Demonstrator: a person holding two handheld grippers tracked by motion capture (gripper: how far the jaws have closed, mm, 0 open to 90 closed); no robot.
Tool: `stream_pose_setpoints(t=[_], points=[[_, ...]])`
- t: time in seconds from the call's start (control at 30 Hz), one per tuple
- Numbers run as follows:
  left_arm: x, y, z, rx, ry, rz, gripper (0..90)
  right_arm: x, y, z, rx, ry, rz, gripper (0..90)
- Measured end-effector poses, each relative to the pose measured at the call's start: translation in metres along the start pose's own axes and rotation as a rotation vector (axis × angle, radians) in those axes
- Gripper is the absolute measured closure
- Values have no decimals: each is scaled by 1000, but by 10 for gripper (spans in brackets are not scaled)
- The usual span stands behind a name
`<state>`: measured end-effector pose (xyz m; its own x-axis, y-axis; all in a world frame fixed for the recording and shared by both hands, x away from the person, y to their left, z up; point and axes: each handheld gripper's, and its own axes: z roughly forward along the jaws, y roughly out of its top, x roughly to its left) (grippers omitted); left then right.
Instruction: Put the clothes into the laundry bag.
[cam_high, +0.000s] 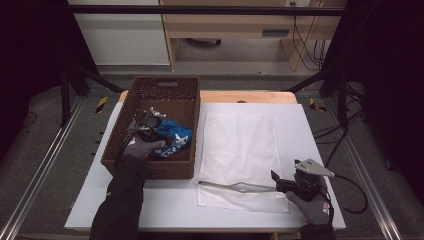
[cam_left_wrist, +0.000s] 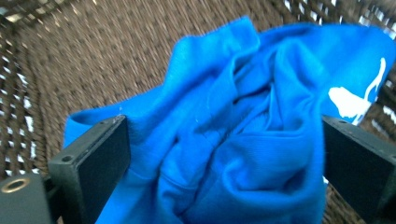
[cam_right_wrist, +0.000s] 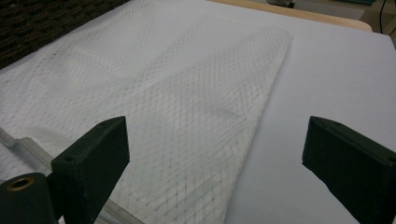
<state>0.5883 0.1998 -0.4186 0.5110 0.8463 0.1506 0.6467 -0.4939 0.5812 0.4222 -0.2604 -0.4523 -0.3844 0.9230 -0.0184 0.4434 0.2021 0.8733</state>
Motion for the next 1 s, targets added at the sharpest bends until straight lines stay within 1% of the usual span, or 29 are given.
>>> stream_pose_setpoints(t=[0.07, 0.1, 0.23, 0.27, 0.3, 0.33, 0.37, 0.4, 0.43, 0.47, 0.53, 0.63, 0.67, 0.73, 0.77, 0.8, 0.83, 0.87, 0.93, 0.97, 1.0], points=[[-1, -1, 3, 33, -7, 5, 57, 0, 0, 0, 2, 1, 1, 77], [-1, -2, 5, 42, -4, 10, 64, 0, 0, 0, 2, 1, 0, 77], [-3, -3, 8, 75, -19, 9, 99, 1, -1, 1, 5, 0, -4, 77], [-3, -3, 9, 83, -22, 7, 133, 0, -1, 2, 5, -3, -9, 77], [-3, -3, 9, 92, -24, 6, 133, 0, -1, 2, 5, -3, -9, 77], [-4, -3, 10, 105, -26, 5, 159, 0, -1, 2, 5, -2, -10, 77], [-5, -3, 11, 117, -22, 13, 206, 1, -1, 2, 7, -2, -10, 77], [-6, -4, 13, 141, -34, 13, 238, 1, -1, 2, 7, -1, -10, 77], [-6, -4, 13, 141, -34, 13, 256, 1, -1, 2, 7, -1, -10, 77], [-6, -4, 14, 152, -36, 13, 256, 1, -1, 2, 7, -2, -10, 77], [-6, -5, 15, 170, -44, 3, 295, 1, -1, 2, 9, -1, -11, 77], [-6, -5, 14, 179, -55, -4, 402, 1, -1, 1, 7, 0, -9, 77], [-7, -5, 14, 181, -64, 6, 459, 1, -1, 1, 7, -1, -11, 77], [-7, -4, 14, 183, -69, 12, 516, 1, -1, 2, 7, -2, -14, 78], [-7, -4, 13, 184, -75, 15, 516, 1, -1, 2, 7, -2, -14, 78], [-7, -4, 13, 182, -86, 14, 564, 1, -1, 2, 10, -2, -13, 78], [-7, -4, 13, 182, -86, 14, 581, 1, -1, 2, 12, -1, -13, 77], [-6, -4, 12, 177, -97, 9, 592, 1, -1, 2, 14, -2, -18, 77], [-5, -4, 11, 175, -103, 8, 604, 1, -2, 2, 13, -2, -20, 77], [-5, -4, 10, 165, -108, 3, 614, 1, -2, 2, 13, -1, -21, 77], [-5, -4, 8, 146, -120, 10, 633, 1, -1, 2, 10, -2, -17, 77]])
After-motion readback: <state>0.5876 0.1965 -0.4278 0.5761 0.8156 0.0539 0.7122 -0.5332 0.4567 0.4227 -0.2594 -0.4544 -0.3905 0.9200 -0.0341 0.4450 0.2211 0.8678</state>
